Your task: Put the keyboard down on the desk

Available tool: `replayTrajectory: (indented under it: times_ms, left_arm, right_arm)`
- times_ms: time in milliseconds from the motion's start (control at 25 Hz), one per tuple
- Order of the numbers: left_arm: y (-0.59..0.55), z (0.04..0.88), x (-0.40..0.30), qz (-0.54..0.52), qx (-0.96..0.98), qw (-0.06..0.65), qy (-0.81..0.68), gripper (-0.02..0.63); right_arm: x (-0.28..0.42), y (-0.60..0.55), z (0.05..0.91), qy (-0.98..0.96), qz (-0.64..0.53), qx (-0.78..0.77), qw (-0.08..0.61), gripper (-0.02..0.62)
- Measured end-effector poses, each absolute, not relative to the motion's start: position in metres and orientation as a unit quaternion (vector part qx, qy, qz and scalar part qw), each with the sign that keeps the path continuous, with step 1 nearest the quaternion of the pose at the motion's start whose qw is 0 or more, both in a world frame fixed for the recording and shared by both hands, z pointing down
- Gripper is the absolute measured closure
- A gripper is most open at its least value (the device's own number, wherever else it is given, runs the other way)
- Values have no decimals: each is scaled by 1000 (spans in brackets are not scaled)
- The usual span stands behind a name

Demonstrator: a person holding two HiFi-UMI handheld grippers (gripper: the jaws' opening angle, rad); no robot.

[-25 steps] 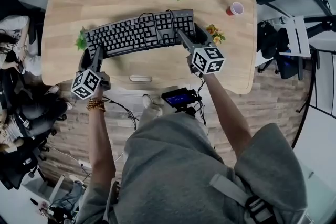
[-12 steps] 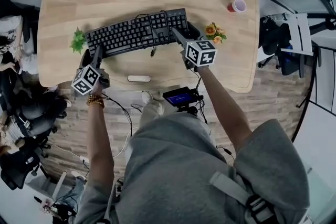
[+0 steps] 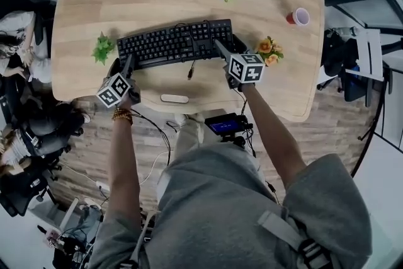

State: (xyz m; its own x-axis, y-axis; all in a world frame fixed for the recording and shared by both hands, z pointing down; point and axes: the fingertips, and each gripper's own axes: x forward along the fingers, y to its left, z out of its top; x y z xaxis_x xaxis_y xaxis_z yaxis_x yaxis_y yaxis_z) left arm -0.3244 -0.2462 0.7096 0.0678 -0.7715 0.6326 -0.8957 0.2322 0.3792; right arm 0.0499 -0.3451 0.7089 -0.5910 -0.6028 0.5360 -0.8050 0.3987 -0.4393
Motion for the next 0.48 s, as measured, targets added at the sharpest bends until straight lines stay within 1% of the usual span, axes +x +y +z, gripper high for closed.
replayTrajectory:
  times_ms: [480]
  left_arm:
    - [-255,740,-319,89,617,414,-663,307]
  right_arm:
    - [55,-343,753,-797,380,432,182,301]
